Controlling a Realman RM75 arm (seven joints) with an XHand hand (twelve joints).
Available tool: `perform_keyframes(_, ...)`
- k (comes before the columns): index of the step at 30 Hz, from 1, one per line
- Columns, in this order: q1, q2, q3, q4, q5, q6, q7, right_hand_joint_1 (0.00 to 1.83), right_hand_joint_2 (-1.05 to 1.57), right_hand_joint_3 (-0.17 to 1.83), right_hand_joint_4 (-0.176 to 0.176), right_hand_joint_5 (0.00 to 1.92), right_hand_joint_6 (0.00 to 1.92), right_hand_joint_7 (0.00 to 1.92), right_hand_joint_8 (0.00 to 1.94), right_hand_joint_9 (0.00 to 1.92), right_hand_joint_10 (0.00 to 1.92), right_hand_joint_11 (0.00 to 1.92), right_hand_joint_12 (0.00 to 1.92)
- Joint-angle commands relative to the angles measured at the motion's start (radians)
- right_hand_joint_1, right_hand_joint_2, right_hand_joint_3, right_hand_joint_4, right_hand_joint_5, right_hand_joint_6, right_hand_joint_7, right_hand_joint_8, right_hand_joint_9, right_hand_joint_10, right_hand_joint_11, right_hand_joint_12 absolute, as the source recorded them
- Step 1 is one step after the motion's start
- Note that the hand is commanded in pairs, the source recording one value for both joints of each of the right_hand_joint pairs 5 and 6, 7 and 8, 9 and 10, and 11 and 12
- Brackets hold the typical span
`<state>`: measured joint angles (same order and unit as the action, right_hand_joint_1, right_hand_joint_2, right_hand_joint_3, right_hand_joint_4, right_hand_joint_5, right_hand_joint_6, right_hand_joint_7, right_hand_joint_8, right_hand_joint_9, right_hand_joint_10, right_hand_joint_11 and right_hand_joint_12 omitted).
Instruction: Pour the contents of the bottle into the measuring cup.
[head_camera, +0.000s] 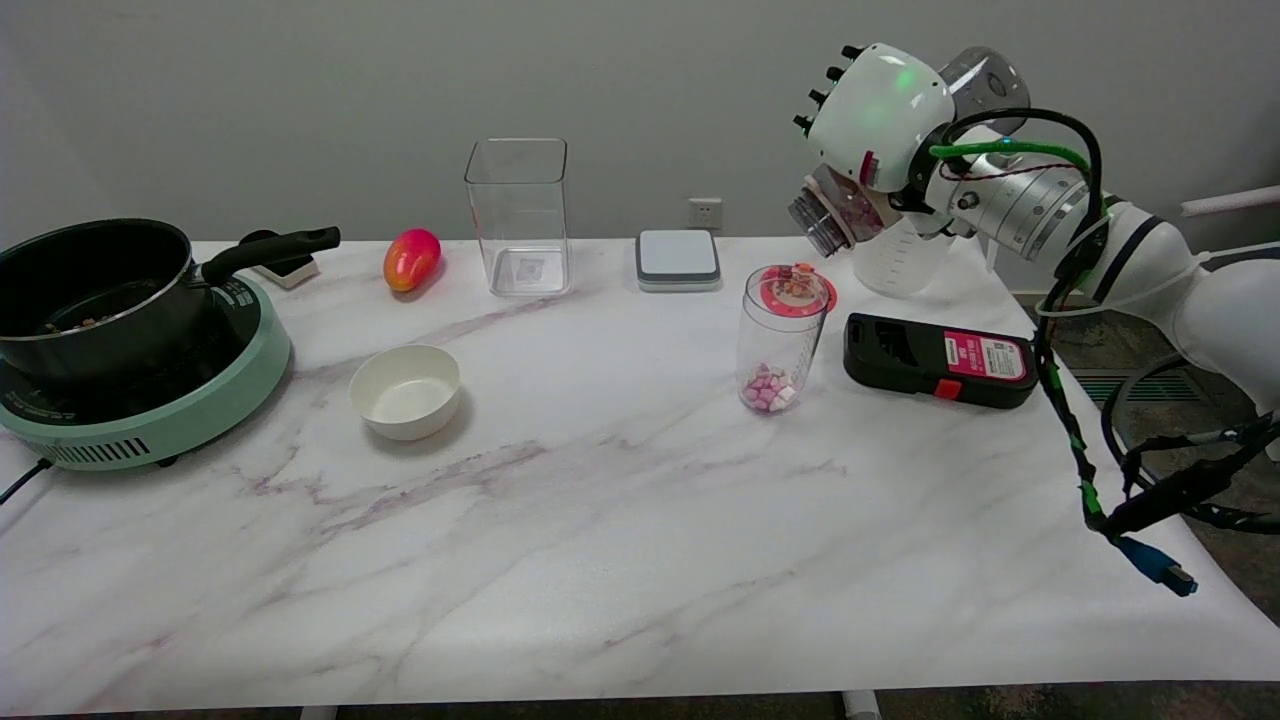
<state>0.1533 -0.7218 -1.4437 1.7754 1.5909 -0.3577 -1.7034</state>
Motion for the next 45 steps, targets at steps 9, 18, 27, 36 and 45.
perform_keyframes(9,0.012,0.005,-0.037,0.032,-0.063,-0.038,-0.003,1.45,0.99,0.46,0.0,1.65,1.65,1.7,1.7,1.36,1.36,1.24,1.24)
perform_keyframes(18,0.038,0.005,-0.068,0.029,-0.066,-0.029,-0.008,1.45,0.99,0.46,0.0,1.65,1.65,1.7,1.7,1.36,1.36,1.24,1.24)
perform_keyframes(27,0.046,0.005,-0.089,0.026,-0.09,-0.022,0.0,1.45,0.99,0.45,0.0,1.65,1.65,1.7,1.7,1.36,1.36,1.24,1.24)
perform_keyframes(36,0.065,0.008,-0.095,0.016,-0.114,-0.038,-0.005,1.45,1.0,0.44,0.0,1.65,1.65,1.7,1.7,1.36,1.36,1.24,1.24)
perform_keyframes(45,0.042,0.008,-0.096,0.009,-0.134,-0.037,0.0,1.45,1.0,0.44,0.0,1.65,1.65,1.71,1.71,1.36,1.36,1.24,1.24)
